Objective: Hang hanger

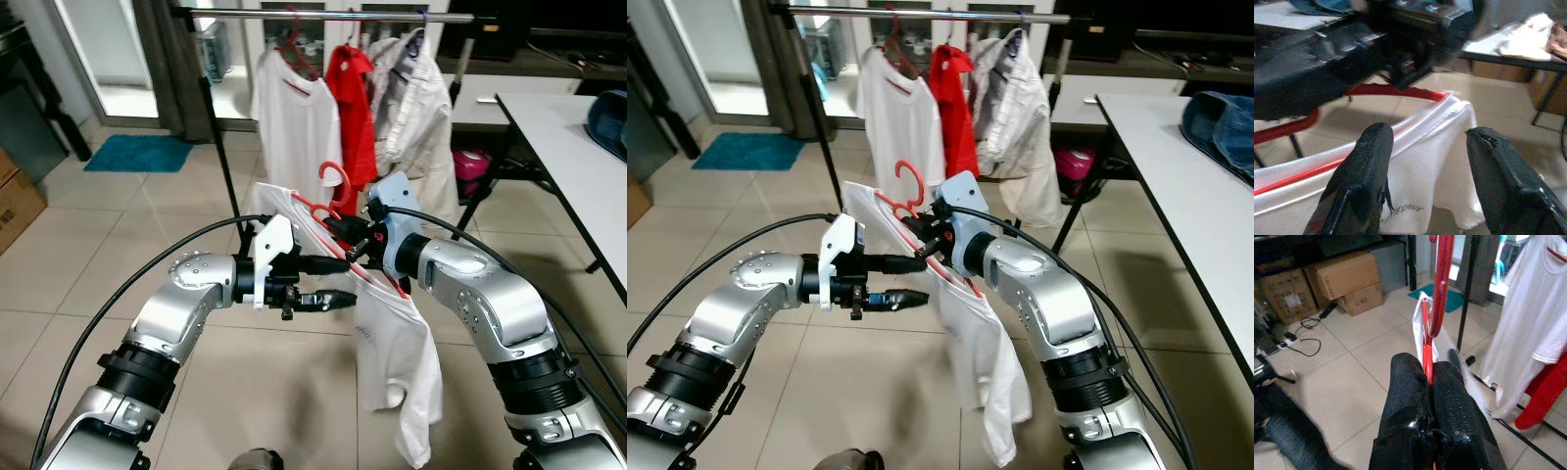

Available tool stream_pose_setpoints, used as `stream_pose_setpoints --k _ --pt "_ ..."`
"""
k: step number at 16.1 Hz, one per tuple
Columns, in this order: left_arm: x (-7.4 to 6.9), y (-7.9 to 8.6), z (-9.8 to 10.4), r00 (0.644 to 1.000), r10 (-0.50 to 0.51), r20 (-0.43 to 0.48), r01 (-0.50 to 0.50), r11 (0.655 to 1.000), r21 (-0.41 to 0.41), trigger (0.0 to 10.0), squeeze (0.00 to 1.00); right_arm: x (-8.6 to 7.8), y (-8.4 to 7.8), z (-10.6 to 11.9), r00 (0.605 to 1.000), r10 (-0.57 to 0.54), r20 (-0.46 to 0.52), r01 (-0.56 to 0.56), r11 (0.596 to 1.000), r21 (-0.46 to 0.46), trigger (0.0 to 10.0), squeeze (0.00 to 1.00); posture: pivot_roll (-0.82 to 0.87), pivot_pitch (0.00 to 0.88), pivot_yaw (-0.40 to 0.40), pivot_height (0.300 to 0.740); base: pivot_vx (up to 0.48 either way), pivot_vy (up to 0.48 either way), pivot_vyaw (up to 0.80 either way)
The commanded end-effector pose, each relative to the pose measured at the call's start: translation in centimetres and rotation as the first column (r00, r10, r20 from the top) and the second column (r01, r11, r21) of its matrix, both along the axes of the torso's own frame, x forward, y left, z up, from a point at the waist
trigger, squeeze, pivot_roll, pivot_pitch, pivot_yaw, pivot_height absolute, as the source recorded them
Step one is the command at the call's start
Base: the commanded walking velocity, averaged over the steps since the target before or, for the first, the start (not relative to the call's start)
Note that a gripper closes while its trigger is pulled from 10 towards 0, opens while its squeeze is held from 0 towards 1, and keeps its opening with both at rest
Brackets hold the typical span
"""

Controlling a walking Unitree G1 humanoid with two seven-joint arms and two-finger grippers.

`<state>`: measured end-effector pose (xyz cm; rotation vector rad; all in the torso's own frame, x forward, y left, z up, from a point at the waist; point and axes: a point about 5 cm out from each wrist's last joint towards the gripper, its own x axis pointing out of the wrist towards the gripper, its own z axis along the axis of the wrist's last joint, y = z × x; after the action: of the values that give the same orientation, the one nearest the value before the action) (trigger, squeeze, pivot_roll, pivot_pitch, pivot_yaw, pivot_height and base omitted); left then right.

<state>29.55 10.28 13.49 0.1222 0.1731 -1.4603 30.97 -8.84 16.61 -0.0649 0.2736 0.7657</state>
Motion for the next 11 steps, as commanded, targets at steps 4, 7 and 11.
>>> stream_pose_setpoints --k 4,7,11 --pt "0.1 -1.6 -1.1 0.991 -0.121 0.058 0.115 0.989 0.098 10.0 0.00 -0.2 1.7 1.3 0.999 0.037 0.025 -0.037 0.999 0.011 10.0 0.00 -0.09 0.000 0.094 0.740 0.000 0.000 0.00" --pt "0.1 -2.7 -1.6 0.987 -0.130 0.094 0.122 0.989 0.087 10.0 0.00 -0.4 2.2 1.6 0.998 0.058 0.026 -0.059 0.998 0.020 10.0 0.00 -0.09 0.000 0.090 0.740 0.000 0.000 0.00" --pt "0.6 -3.9 -2.4 0.976 -0.090 0.197 0.072 0.992 0.100 5.0 0.00 -0.6 2.8 2.0 0.997 0.077 0.029 -0.078 0.997 0.031 10.0 0.00 -0.09 0.000 0.090 0.740 0.000 0.000 0.00"
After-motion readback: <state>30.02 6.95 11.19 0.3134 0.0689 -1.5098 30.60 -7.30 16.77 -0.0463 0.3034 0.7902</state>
